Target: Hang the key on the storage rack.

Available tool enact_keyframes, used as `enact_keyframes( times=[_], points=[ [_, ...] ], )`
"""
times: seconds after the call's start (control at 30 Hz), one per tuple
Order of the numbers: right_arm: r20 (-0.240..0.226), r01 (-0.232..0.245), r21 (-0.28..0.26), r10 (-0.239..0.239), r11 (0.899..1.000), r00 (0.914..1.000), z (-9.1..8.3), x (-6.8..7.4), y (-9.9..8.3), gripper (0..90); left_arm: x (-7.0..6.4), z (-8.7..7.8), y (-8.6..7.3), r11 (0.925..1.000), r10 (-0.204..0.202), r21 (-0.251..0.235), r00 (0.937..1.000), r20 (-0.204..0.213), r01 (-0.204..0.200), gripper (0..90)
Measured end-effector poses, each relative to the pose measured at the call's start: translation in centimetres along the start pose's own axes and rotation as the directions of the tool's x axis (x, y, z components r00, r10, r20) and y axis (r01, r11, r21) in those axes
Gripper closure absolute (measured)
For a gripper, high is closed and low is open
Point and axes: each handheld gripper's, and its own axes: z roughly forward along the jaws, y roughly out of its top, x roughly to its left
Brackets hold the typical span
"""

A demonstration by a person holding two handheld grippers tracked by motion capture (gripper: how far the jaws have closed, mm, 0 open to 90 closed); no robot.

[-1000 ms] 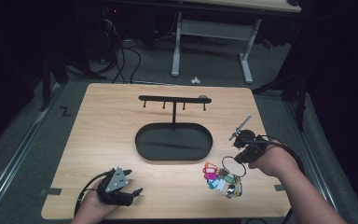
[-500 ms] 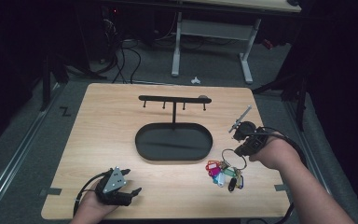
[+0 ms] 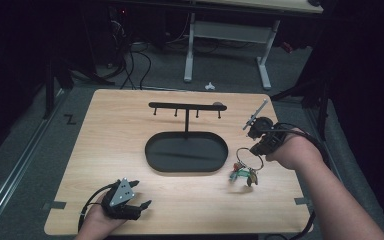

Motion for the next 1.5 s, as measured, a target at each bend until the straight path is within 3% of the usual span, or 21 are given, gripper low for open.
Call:
enact_keyframes(
  times=[0.77,1.5],
  points=[
    [0.030,0.029,-0.005,-0.029,1.000,0.9991,-2.0,0.0,3.1,87.5,0.0,0.0,0.0,1.0000,0.001,0.007,1.0000,0.008,-0.001,22.8],
    [0.033,0.073,-0.005,-0.073,0.997,0.9968,-2.6,0.1,6.8,87.5,0.0,-0.1,-0.1,1.0000,-0.001,0.006,1.0000,0.007,0.001,22.8]
  ],
)
